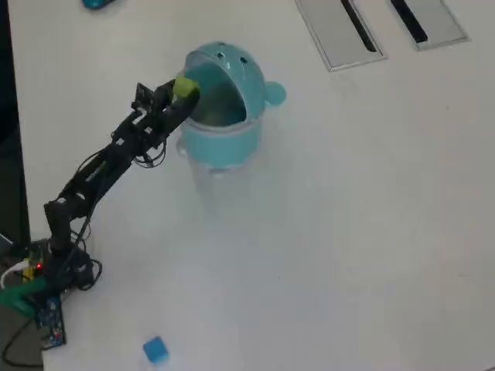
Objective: Grasp RGB lego blocks and put them in the bin one by one.
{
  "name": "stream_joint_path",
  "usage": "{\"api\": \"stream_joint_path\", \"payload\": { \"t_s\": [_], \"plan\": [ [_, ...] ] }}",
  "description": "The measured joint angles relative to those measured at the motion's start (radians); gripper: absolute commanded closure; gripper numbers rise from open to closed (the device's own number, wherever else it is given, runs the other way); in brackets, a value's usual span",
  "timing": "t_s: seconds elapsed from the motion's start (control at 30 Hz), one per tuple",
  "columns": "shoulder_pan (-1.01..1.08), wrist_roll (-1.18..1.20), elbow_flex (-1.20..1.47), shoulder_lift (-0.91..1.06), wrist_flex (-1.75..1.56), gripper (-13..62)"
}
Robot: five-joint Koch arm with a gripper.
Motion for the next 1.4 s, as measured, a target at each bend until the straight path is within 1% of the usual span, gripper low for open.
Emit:
{"api": "stream_joint_path", "payload": {
  "t_s": [0.1, 0.23, 0.33, 0.4, 0.5, 0.6, 0.77, 0.93, 1.0, 1.17, 1.27, 1.3, 1.4],
  "plan": [
    [0.006, 0.000, -0.009, -0.044, 0.002, 29.9],
    [0.012, 0.000, -0.155, -0.129, -0.002, 29.9],
    [0.017, 0.000, -0.155, -0.152, -0.003, 29.2],
    [0.023, 0.000, -0.153, -0.166, -0.003, 25.5],
    [0.040, 0.000, -0.155, -0.186, -0.003, 23.6],
    [0.060, 0.000, -0.155, -0.204, -0.011, 19.6],
    [0.095, -0.002, -0.155, -0.204, -0.011, 16.0],
    [0.137, -0.002, -0.155, -0.202, -0.011, 15.8],
    [0.184, 0.000, -0.155, -0.193, -0.011, 15.7],
    [0.258, 0.000, -0.155, -0.146, -0.011, 15.7],
    [0.359, 0.000, -0.156, -0.081, -0.011, 15.7],
    [0.364, 0.000, -0.156, -0.078, -0.011, 15.7],
    [0.420, 0.000, -0.089, -0.017, -0.011, 15.7]
  ]
}}
